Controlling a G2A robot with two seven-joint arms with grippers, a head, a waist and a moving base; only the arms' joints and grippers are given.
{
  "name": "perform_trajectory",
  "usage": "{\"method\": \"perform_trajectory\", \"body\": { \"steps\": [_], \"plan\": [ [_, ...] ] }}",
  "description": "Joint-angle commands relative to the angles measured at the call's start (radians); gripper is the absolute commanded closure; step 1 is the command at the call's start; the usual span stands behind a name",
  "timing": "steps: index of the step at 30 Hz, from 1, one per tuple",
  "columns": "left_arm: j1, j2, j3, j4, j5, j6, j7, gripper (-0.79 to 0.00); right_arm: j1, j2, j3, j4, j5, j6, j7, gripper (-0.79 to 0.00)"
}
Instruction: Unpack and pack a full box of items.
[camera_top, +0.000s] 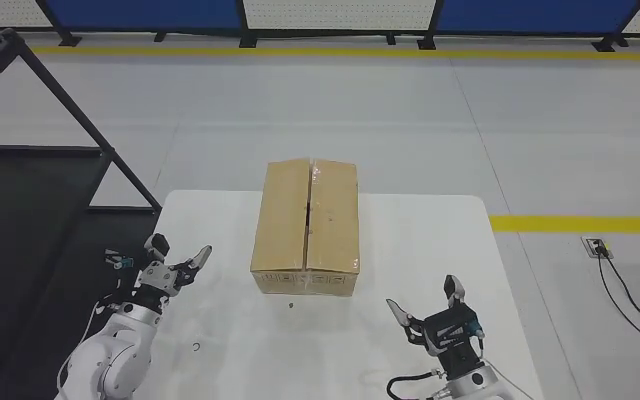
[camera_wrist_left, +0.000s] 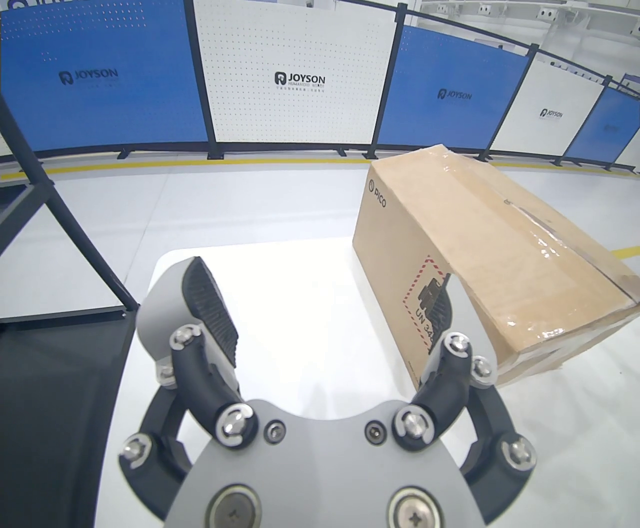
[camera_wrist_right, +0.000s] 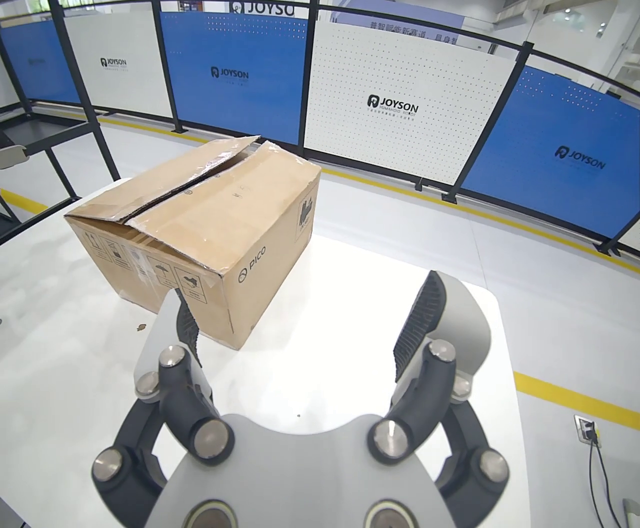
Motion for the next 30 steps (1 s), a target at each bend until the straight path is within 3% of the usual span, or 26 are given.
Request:
{"method": "perform_trajectory", "body": {
  "steps": [1, 7, 16, 20, 30],
  "plan": [
    [0.000, 0.000, 0.000, 0.000, 0.000, 0.000, 0.000, -0.785, 0.000, 0.000, 0.000, 0.000, 0.000, 0.000, 0.000, -0.785],
    [-0.036, -0.005, 0.037, 0.021, -0.013, 0.028, -0.018, -0.785, 0.032, -0.003, -0.035, 0.039, -0.036, -0.029, 0.005, -0.785],
    [-0.144, -0.014, 0.160, 0.137, 0.168, 0.069, -0.024, -0.785, 0.134, -0.025, -0.143, 0.111, -0.150, 0.042, 0.024, -0.785],
    [-0.165, -0.016, 0.192, 0.179, 0.187, 0.042, -0.019, -0.785, 0.168, -0.034, -0.164, 0.147, -0.227, 0.112, 0.078, -0.785],
    [-0.197, -0.024, 0.246, 0.215, 0.215, 0.020, 0.004, -0.785, 0.170, -0.035, -0.168, 0.147, -0.232, 0.114, 0.084, -0.785]
  ]
}}
